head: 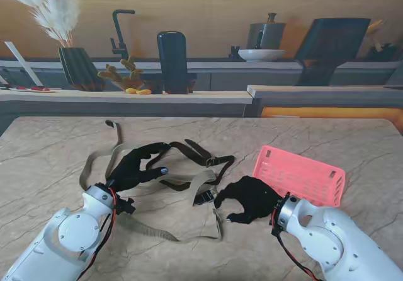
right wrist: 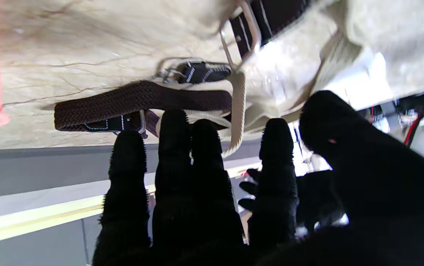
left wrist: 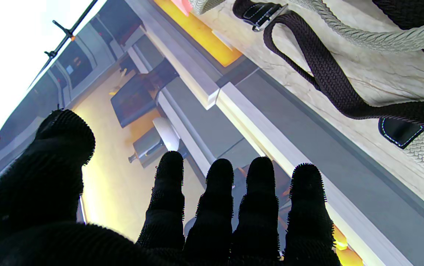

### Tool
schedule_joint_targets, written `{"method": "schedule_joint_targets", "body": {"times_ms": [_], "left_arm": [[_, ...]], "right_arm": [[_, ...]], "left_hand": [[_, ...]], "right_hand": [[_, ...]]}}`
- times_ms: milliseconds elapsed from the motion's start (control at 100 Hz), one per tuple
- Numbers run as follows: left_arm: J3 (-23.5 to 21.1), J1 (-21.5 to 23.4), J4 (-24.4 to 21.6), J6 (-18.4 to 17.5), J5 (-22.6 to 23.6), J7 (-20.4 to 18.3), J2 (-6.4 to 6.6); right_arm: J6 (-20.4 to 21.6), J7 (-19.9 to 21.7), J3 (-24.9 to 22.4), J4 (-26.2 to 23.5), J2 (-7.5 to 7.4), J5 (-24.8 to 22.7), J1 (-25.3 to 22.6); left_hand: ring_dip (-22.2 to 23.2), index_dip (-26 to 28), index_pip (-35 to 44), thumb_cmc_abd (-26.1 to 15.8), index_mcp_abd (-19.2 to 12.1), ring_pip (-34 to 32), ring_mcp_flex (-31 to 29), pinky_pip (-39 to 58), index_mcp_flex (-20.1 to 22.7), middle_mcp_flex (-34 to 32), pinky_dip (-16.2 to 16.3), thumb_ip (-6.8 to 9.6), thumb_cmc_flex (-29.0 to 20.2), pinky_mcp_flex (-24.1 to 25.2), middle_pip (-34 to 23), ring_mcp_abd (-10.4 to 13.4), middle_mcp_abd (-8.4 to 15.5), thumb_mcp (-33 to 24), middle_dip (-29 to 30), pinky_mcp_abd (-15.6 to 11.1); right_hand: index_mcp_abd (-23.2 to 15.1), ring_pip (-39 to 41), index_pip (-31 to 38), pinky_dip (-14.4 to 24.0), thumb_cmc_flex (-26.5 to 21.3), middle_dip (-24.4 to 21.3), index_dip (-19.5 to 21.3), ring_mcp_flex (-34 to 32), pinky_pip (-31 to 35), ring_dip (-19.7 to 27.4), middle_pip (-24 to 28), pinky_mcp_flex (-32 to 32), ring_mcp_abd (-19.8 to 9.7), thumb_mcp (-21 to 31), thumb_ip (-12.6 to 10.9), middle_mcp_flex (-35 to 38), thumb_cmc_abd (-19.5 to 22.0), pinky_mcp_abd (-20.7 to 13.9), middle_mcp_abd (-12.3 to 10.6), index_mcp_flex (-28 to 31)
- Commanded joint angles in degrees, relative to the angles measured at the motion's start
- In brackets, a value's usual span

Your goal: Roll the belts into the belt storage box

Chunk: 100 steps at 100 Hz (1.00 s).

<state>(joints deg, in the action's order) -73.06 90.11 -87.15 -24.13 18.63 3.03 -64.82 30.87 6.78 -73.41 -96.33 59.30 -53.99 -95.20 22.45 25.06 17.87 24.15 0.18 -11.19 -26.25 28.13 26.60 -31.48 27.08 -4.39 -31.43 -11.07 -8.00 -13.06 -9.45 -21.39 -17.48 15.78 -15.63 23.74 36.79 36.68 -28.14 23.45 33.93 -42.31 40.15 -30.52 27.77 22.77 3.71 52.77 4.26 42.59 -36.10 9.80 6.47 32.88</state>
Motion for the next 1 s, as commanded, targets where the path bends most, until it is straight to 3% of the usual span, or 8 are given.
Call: {"method": "schedule_joint_targets", "body": {"times_ms": [0, 60, 80, 230, 280, 430, 620, 990], "left_arm": [[-0.03, 0.47, -0.32, 0.18, -0.32, -0.28, -0.15], [-0.07, 0.57, -0.44, 0.27, -0.43, -0.36, -0.14], [-0.09, 0.61, -0.46, 0.26, -0.42, -0.34, -0.15], [-0.26, 0.85, -0.57, 0.11, -0.26, -0.11, -0.17], [-0.28, 0.89, -0.61, 0.12, -0.27, -0.09, -0.17], [-0.27, 0.86, -0.61, 0.26, -0.33, -0.09, -0.19], [-0.20, 0.79, -0.63, 0.65, -0.46, -0.13, -0.21], [-0.35, 0.87, -0.61, 0.50, -0.29, 0.12, -0.24]], "right_arm": [[0.66, -0.37, 0.20, -0.22, -0.56, -0.22, -0.50], [1.09, -0.67, 0.45, 0.02, -0.81, -2.65, -0.34], [1.21, -0.95, 0.63, 0.25, -0.87, -3.46, -0.18], [1.27, -5.16, 2.99, 3.17, -1.12, -8.20, 2.00], [1.36, -6.47, 4.05, 4.41, -1.17, -8.98, 3.05], [1.95, -8.30, 7.43, 7.73, -1.35, -9.82, 6.26], [0.98, -15.07, 11.99, 12.23, -1.47, -12.76, 9.97], [0.77, -13.84, 15.96, 15.49, -1.42, -10.57, 13.19]], "left_hand": [[0.76, -0.55, -1.47, -1.71, -1.00, -0.43, -0.39, 0.26, -0.47, -0.09, 0.62, 1.45, -0.18, -0.08, 0.47, 0.25, -0.13, 0.82, -0.29, -0.56], [0.80, -0.54, -1.46, -1.77, -0.99, -0.46, -0.44, 0.28, -0.42, -0.19, 0.63, 1.44, -0.20, -0.13, 0.50, 0.20, -0.25, 0.95, -0.30, -0.54], [0.81, -0.53, -1.46, -1.79, -0.98, -0.47, -0.48, 0.30, -0.40, -0.30, 0.63, 1.45, -0.23, -0.15, 0.48, 0.28, 0.77, 1.00, -0.31, -0.50], [0.91, -0.49, -1.46, -1.93, -1.12, -0.60, -0.82, 0.39, -0.30, -0.68, 0.66, 1.47, -0.32, -0.21, 0.48, 0.23, -0.21, 1.29, -0.38, -0.43], [0.95, -0.47, -1.43, -1.93, -1.07, -0.65, -0.95, 0.43, -0.24, -0.80, 0.66, 1.48, -0.32, -0.23, 0.48, 0.18, 0.66, 1.37, -0.41, -0.38], [0.97, -0.44, -1.43, -2.17, -1.01, -0.56, -0.82, 0.48, -0.20, -0.72, 0.66, 1.50, -0.45, -0.19, 0.60, 0.27, -0.11, 1.58, -0.43, -0.38], [0.91, -0.44, -1.46, -2.27, -0.93, -0.41, -0.59, 0.42, -0.16, -0.65, 0.63, 1.53, -0.67, -0.02, 0.66, 0.36, -0.23, 1.94, -0.45, -0.25], [0.88, -0.39, -1.45, -2.45, -1.03, -0.38, -0.66, 0.44, -0.04, -0.65, 0.64, 1.58, -0.75, -0.13, 0.68, 0.30, -0.06, 2.48, -0.46, -0.22]], "right_hand": [[-2.77, 0.93, 1.54, 1.16, -2.04, 0.41, 0.45, -1.41, 2.13, -0.49, 0.98, 0.80, -1.57, 3.26, 0.12, 0.71, -1.87, -1.51, -1.10, 0.25], [-4.80, 1.48, 2.30, 1.13, -3.56, 0.52, 0.10, -1.48, 2.91, -0.61, 1.52, 0.98, -1.77, 3.73, 0.81, 0.58, -1.19, -1.96, -1.21, -0.54], [-5.15, 1.84, 2.64, 1.14, -4.00, 0.59, -0.09, -1.63, 3.26, -0.74, 1.79, 1.12, -1.84, 3.84, 1.02, 0.60, -1.08, -2.06, -1.31, -0.71], [-6.86, 4.86, 3.92, 1.15, -4.07, 1.19, -0.89, -1.52, 5.50, -1.97, 4.02, 1.58, -2.05, 4.91, 0.90, 0.45, -1.28, -2.66, -1.36, -2.70], [-7.23, 5.92, 4.31, 1.23, -3.71, 1.40, -1.03, -1.63, 6.22, -2.38, 4.78, 1.76, -2.06, 5.27, 1.01, 0.57, -1.74, -2.80, -1.38, -3.07], [-7.56, 6.48, 5.20, 1.05, -3.54, 1.45, -1.14, -0.29, 6.52, -2.45, 5.35, 0.80, -2.17, 6.07, 1.18, -0.52, -2.38, -2.94, -1.54, -3.44], [-8.24, 2.85, 6.08, -0.98, -1.58, -0.50, -2.13, 4.64, 4.72, 1.11, 3.70, -2.68, -1.66, 8.10, 1.50, -5.86, -3.18, -2.34, -0.79, -5.48], [-8.42, 2.08, 7.05, -2.11, -1.47, -1.42, -2.51, 5.99, 4.63, 2.34, 3.74, -3.81, -1.42, 8.10, 1.61, -7.16, -2.88, -2.00, -0.32, -5.13]]}}
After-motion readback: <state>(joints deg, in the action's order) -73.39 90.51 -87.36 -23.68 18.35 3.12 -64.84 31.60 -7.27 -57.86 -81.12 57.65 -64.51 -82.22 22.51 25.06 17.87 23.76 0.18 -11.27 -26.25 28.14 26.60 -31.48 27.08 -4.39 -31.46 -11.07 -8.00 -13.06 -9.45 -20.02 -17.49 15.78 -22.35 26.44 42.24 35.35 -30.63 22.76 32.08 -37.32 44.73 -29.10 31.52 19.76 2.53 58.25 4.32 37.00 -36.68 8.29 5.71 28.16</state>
